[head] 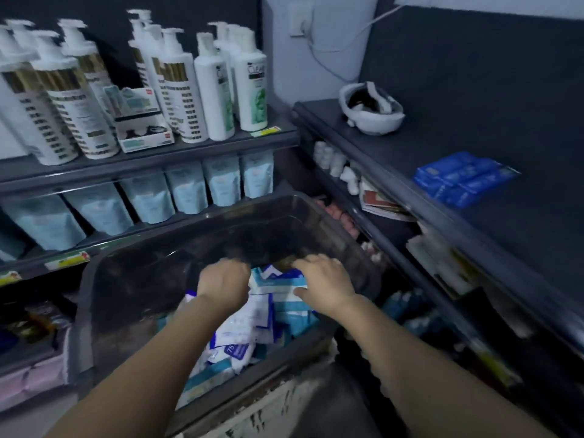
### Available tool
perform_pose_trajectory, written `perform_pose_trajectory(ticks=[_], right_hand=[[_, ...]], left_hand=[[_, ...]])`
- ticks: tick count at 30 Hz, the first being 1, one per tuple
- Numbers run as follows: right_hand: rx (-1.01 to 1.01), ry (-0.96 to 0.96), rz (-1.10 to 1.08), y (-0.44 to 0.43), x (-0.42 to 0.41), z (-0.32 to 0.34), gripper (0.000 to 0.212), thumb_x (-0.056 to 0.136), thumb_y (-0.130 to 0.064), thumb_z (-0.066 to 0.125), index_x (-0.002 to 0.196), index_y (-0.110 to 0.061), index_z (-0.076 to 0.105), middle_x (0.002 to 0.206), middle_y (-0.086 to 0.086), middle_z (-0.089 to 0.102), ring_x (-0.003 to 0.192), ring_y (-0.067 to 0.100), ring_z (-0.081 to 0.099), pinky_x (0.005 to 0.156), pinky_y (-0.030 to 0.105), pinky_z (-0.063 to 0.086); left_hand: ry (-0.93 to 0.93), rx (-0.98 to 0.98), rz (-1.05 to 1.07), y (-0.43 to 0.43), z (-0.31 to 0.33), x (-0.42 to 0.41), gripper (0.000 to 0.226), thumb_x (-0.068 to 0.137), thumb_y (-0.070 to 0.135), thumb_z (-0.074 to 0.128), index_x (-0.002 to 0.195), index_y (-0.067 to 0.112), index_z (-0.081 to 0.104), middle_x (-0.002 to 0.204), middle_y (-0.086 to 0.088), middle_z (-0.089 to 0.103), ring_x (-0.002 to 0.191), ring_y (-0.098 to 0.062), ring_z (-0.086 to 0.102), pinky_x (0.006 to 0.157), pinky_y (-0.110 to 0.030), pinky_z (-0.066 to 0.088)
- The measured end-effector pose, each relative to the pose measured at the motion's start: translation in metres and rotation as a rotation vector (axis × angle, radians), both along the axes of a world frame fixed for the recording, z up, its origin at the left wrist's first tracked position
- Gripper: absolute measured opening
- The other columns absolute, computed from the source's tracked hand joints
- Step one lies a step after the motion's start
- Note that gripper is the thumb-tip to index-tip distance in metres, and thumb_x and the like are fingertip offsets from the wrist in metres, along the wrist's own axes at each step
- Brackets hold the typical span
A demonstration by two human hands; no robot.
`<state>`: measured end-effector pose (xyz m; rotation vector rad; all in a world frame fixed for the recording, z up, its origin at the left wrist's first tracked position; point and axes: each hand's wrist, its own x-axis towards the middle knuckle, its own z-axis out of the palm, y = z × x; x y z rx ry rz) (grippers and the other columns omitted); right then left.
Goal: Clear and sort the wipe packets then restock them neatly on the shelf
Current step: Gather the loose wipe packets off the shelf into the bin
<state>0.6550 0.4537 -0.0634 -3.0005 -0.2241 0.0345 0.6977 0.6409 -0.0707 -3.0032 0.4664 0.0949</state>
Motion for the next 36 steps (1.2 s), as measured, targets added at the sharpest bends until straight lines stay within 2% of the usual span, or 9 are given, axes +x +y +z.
perform_pose_trajectory(ticks=[6, 10, 12, 15, 17, 21, 27, 32, 36], right_hand=[[0.025, -0.155, -0.266, -0.071, -0.065, 0.037, 0.046, 0.085, -0.036, 0.065, 0.127, -0.019, 0.055, 0.124, 0.005, 0.058, 0.119, 0.028, 0.049, 0.097, 0.039, 0.040], [-0.012, -0.210, -0.452, -0.120, -0.118, 0.055, 0.032, 0.086, -0.031, 0.058, 0.115, -0.018, 0.058, 0.114, 0.007, 0.059, 0.110, 0.030, 0.053, 0.087, 0.036, 0.039], [-0.013, -0.214, -0.529, -0.146, -0.149, 0.059, 0.036, 0.085, -0.030, 0.059, 0.119, -0.018, 0.058, 0.119, 0.006, 0.058, 0.114, 0.029, 0.051, 0.085, 0.035, 0.036], [-0.036, -0.204, -0.629, -0.184, -0.201, 0.063, 0.050, 0.088, -0.033, 0.059, 0.135, -0.024, 0.048, 0.135, 0.002, 0.050, 0.125, 0.025, 0.043, 0.096, 0.035, 0.033], [-0.038, -0.200, -0.687, -0.209, -0.240, 0.066, 0.052, 0.091, -0.036, 0.058, 0.139, -0.024, 0.043, 0.138, 0.001, 0.048, 0.127, 0.023, 0.041, 0.100, 0.035, 0.032], [-0.038, -0.201, -0.784, -0.256, -0.320, 0.069, 0.050, 0.092, -0.035, 0.058, 0.138, -0.023, 0.044, 0.136, 0.002, 0.049, 0.125, 0.023, 0.042, 0.099, 0.035, 0.033], [-0.069, -0.186, -0.952, -0.323, -0.447, 0.073, 0.053, 0.093, -0.034, 0.057, 0.142, -0.022, 0.040, 0.138, 0.004, 0.048, 0.125, 0.024, 0.042, 0.097, 0.034, 0.034], [-0.113, -0.173, -1.096, -0.361, -0.537, 0.075, 0.054, 0.091, -0.038, 0.058, 0.141, -0.024, 0.041, 0.136, 0.002, 0.049, 0.126, 0.024, 0.042, 0.097, 0.035, 0.033], [-0.131, -0.162, -1.218, -0.387, -0.596, 0.077, 0.053, 0.089, -0.041, 0.059, 0.137, -0.023, 0.045, 0.132, 0.003, 0.052, 0.124, 0.026, 0.044, 0.098, 0.037, 0.035]], left_hand=[[-0.125, -0.107, -0.283, -0.086, 0.037, -0.018, 0.015, 0.089, 0.023, 0.054, 0.099, 0.018, 0.063, 0.104, -0.002, 0.062, 0.105, -0.024, 0.058, 0.075, -0.033, 0.049], [-0.140, -0.121, -0.414, -0.153, 0.060, -0.050, 0.020, 0.086, 0.018, 0.055, 0.103, 0.017, 0.064, 0.107, -0.003, 0.064, 0.106, -0.024, 0.059, 0.071, -0.030, 0.044], [-0.150, -0.148, -0.477, -0.186, 0.068, -0.071, 0.019, 0.085, 0.019, 0.055, 0.102, 0.017, 0.064, 0.108, -0.004, 0.065, 0.104, -0.025, 0.060, 0.073, -0.032, 0.047], [-0.167, -0.154, -0.626, -0.235, 0.076, -0.107, 0.024, 0.084, 0.021, 0.055, 0.106, 0.016, 0.064, 0.111, -0.005, 0.063, 0.108, -0.026, 0.058, 0.081, -0.036, 0.050], [-0.174, -0.140, -0.702, -0.268, 0.081, -0.135, 0.023, 0.084, 0.020, 0.055, 0.106, 0.014, 0.061, 0.111, -0.005, 0.061, 0.110, -0.026, 0.055, 0.080, -0.037, 0.049], [-0.171, -0.174, -0.767, -0.328, 0.086, -0.195, 0.026, 0.088, 0.029, 0.055, 0.109, 0.016, 0.061, 0.113, -0.006, 0.061, 0.112, -0.027, 0.056, 0.080, -0.035, 0.048], [-0.152, -0.266, -0.899, -0.414, 0.080, -0.295, 0.024, 0.087, 0.027, 0.056, 0.107, 0.017, 0.065, 0.110, -0.004, 0.064, 0.107, -0.026, 0.058, 0.080, -0.036, 0.051], [-0.130, -0.281, -1.011, -0.476, 0.079, -0.372, 0.022, 0.092, 0.026, 0.052, 0.111, 0.016, 0.059, 0.110, -0.002, 0.059, 0.107, -0.022, 0.053, 0.068, -0.031, 0.043], [-0.108, -0.294, -1.122, -0.519, 0.082, -0.428, 0.034, 0.096, 0.037, 0.051, 0.121, 0.016, 0.057, 0.118, -0.004, 0.058, 0.112, -0.023, 0.053, 0.077, -0.035, 0.047]])
